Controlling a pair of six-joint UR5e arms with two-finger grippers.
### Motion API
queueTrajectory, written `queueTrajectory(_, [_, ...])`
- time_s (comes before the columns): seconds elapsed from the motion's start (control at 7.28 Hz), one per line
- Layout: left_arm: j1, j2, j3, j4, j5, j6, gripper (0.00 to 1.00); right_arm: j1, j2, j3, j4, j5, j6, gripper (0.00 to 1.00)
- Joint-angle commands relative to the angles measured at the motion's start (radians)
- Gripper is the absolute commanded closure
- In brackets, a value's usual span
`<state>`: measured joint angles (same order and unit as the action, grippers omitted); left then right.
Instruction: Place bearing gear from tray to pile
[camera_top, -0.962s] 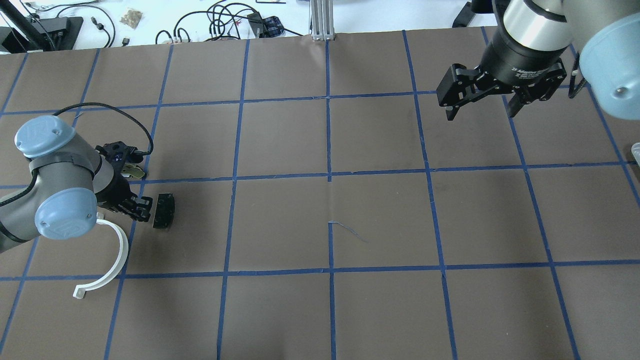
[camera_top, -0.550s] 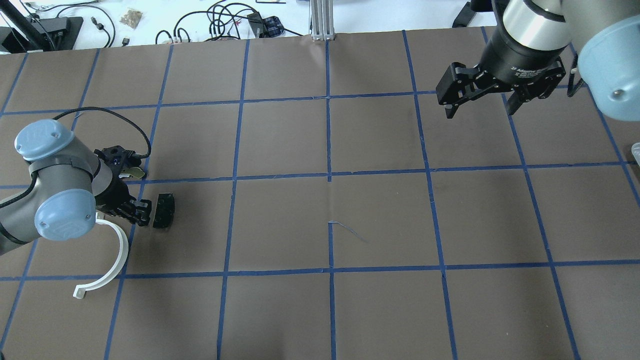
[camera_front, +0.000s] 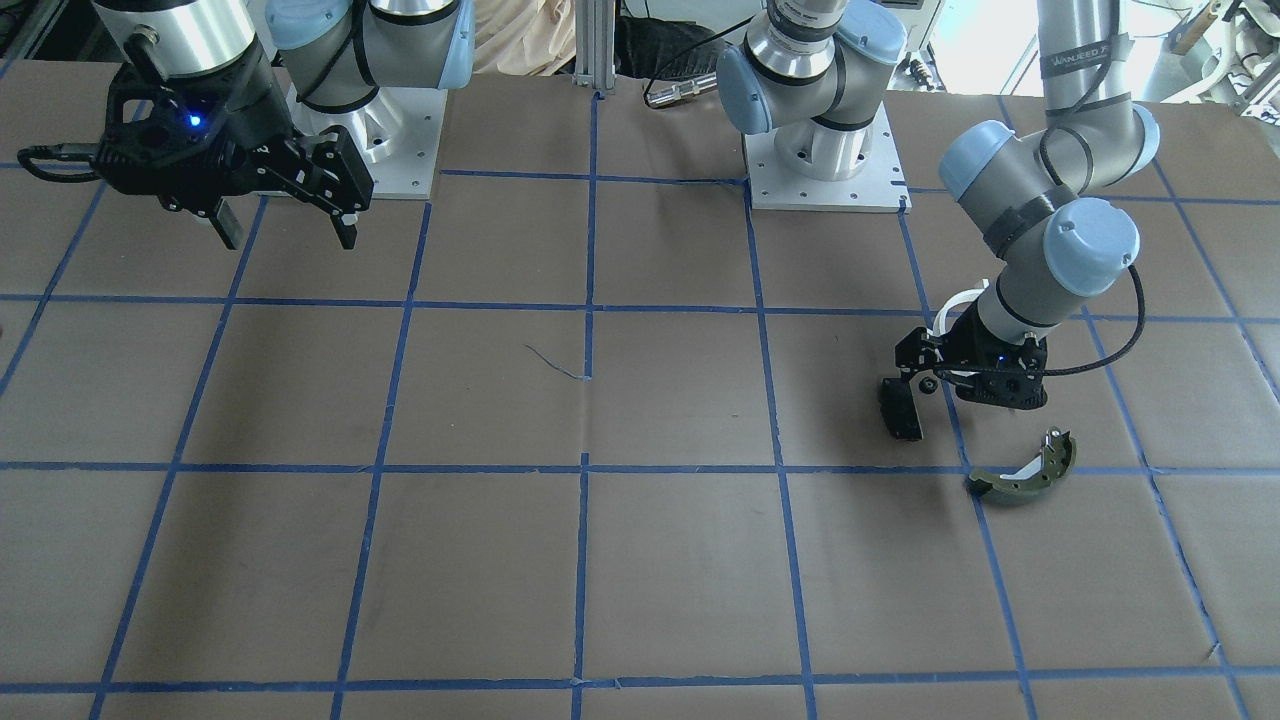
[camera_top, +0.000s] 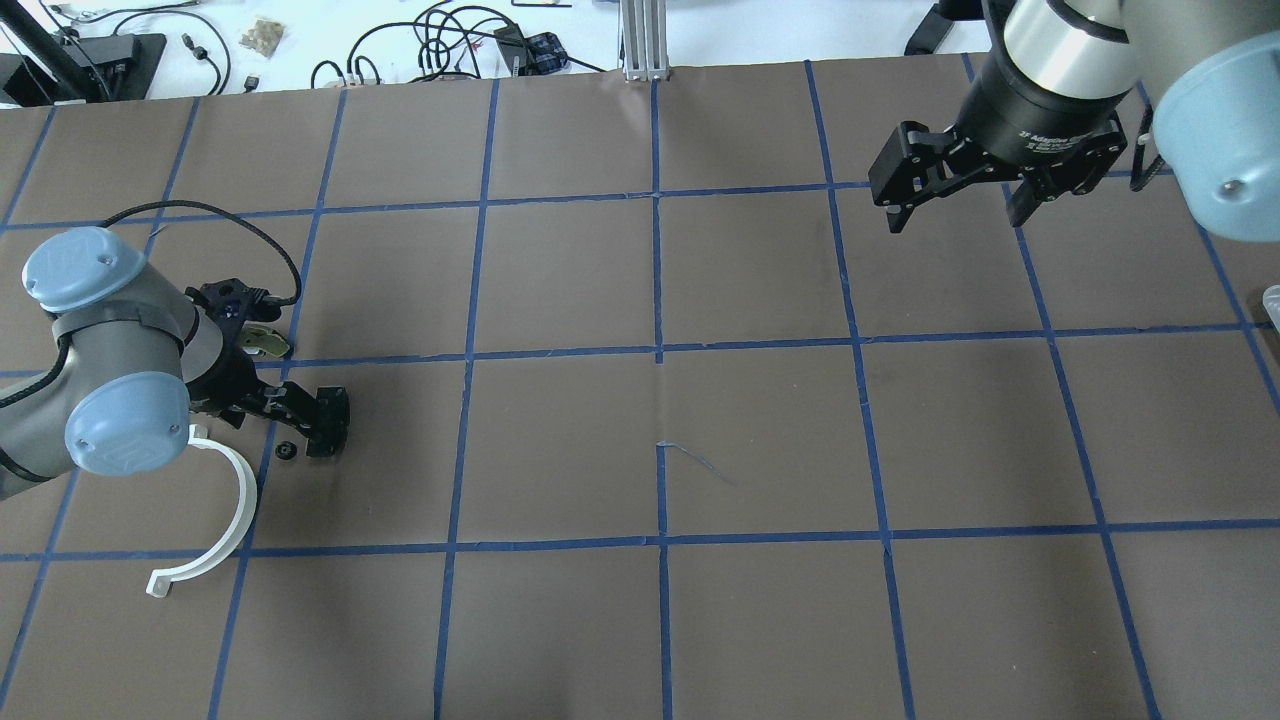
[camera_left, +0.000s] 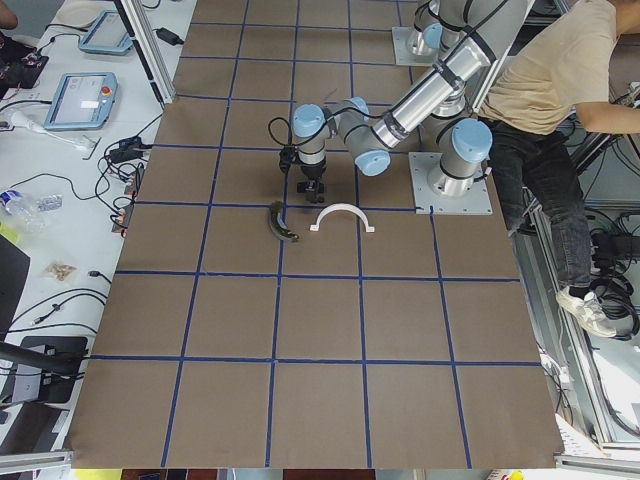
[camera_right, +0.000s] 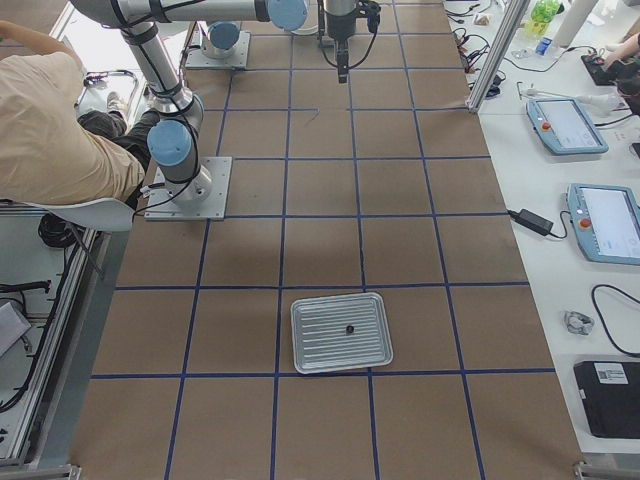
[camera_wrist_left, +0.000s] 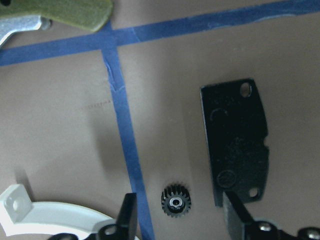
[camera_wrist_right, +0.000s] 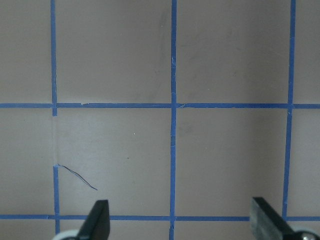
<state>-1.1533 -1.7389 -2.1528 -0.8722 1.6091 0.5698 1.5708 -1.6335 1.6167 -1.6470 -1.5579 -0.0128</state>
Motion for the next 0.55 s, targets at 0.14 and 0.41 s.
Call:
queueTrajectory(0.14, [-0.094, 0.059, 0.063, -0.071, 0.005, -0.112, 0.00, 0.000, 0.000, 0.003, -0.005, 0.001, 0.000, 0.00])
queueTrajectory(0.41, [-0.172, 0.097, 0.154, -0.213, 0.006, -0.241, 0.00, 0.000, -0.005, 0.005, -0.004, 0.001, 0.000, 0.00])
